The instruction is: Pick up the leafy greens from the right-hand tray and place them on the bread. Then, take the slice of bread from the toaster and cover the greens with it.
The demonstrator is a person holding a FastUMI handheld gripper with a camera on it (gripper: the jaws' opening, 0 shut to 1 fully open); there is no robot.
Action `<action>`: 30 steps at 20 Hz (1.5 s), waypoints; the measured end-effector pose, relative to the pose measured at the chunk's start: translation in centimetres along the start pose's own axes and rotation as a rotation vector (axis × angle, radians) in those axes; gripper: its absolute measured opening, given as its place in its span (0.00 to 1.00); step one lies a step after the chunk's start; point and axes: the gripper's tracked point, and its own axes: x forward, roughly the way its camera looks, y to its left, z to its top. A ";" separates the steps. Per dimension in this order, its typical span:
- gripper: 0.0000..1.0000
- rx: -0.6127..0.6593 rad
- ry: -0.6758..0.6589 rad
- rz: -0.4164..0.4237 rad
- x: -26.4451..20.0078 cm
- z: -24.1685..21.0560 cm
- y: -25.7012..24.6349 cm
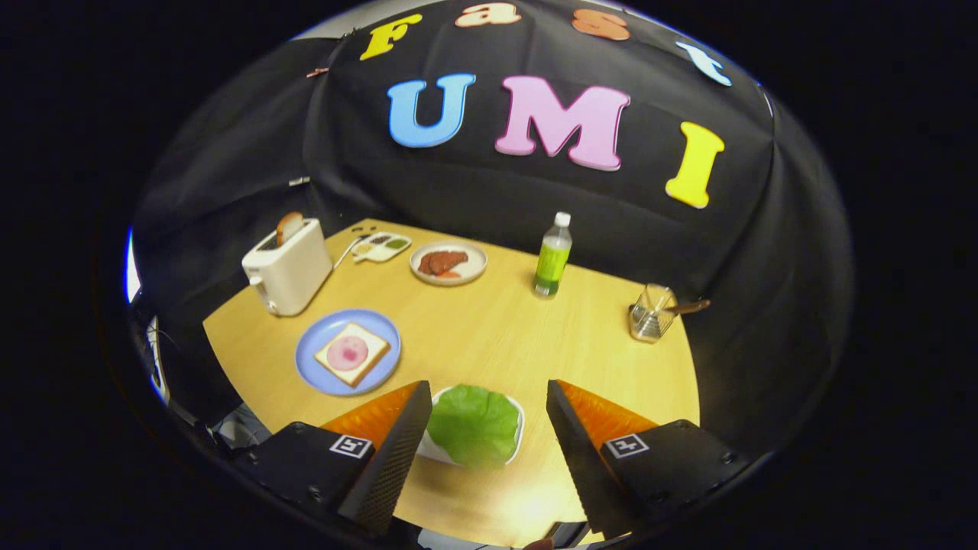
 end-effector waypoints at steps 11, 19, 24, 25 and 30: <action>0.88 -0.043 0.292 0.142 10.9 -8.9 1.5; 0.75 -0.012 0.407 0.127 12.8 -11.2 1.6; 0.25 0.041 0.398 0.083 12.5 -10.9 2.5; 0.18 0.065 0.401 0.079 12.6 -10.8 2.5; 0.08 0.141 0.359 0.070 10.4 -7.6 2.9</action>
